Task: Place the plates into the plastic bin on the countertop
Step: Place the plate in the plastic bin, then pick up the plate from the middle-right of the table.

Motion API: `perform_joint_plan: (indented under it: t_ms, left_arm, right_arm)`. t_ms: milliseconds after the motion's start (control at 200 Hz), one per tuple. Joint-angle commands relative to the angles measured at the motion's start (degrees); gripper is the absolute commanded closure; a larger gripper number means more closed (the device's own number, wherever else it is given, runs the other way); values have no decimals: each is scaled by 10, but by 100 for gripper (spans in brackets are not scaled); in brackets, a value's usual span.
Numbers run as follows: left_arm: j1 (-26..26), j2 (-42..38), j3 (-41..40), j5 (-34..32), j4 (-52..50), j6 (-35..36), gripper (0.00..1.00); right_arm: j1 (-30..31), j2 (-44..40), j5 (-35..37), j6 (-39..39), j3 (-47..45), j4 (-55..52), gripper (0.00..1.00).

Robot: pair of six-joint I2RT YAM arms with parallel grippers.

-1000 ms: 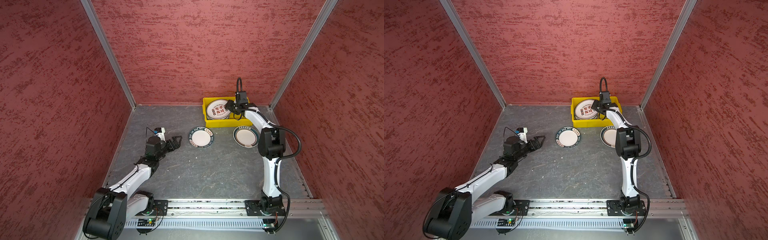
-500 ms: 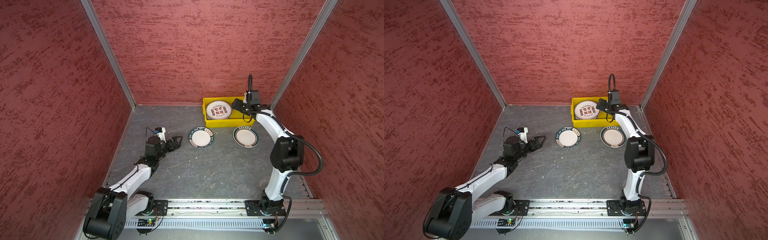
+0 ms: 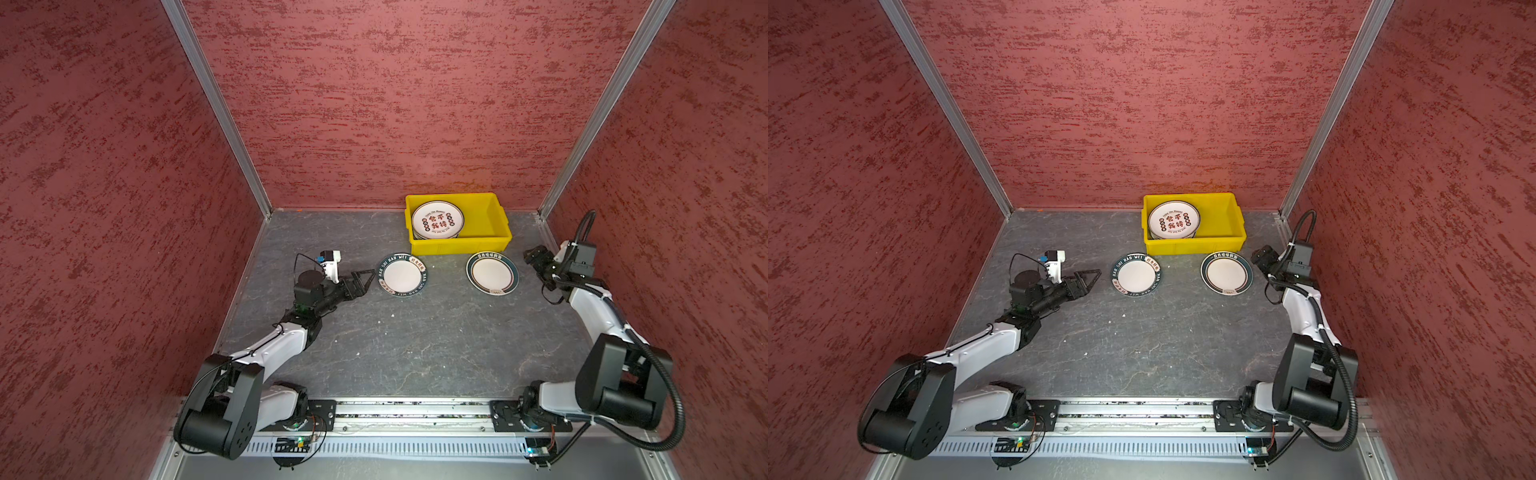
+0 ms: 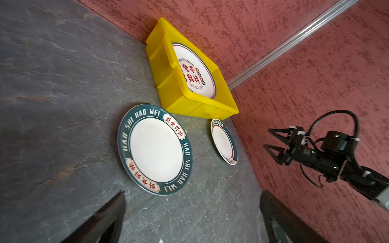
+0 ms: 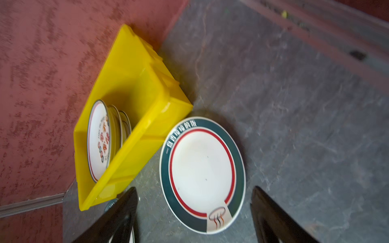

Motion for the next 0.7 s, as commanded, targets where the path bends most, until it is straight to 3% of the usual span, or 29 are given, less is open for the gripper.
perform_joint_plan:
  t_ms: [0,276,696]
  left_arm:
    - [1,21,-10,43,74,-23,1]
    - [1,25,-14,42,83,-25,1]
    - [1,21,-13,34,72,-18,1]
  right_arm:
    - [-17,17,-69,15,-40,46,17]
    - [-38,51,-96,16,-101,106,17]
    - [-38,133,-138,53,-131,203,27]
